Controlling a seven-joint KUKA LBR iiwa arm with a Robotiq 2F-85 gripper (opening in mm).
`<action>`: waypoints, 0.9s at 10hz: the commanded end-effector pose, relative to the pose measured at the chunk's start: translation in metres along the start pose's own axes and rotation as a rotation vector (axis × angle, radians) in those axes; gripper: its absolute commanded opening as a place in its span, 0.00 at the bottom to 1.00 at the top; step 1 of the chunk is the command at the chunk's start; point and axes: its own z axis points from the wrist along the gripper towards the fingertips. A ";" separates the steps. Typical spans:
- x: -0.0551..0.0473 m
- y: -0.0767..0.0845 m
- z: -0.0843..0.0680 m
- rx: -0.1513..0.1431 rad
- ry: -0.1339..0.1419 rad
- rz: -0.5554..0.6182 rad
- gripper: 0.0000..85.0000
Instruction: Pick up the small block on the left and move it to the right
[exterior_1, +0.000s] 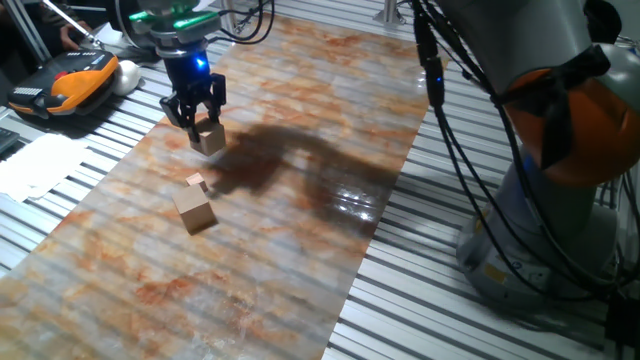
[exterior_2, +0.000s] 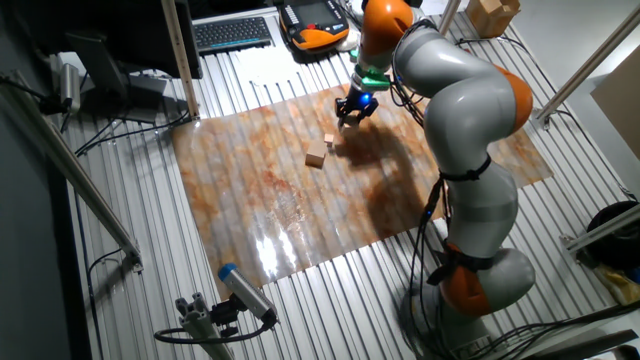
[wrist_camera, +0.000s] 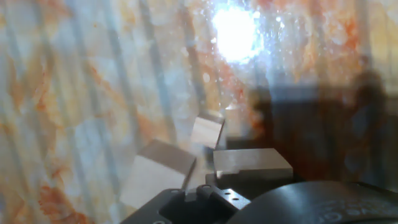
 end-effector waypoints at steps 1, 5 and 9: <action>0.004 0.001 -0.003 0.011 -0.009 0.009 0.00; 0.009 0.001 -0.006 0.027 0.009 -0.011 0.00; 0.009 0.001 -0.005 0.028 0.013 0.022 0.00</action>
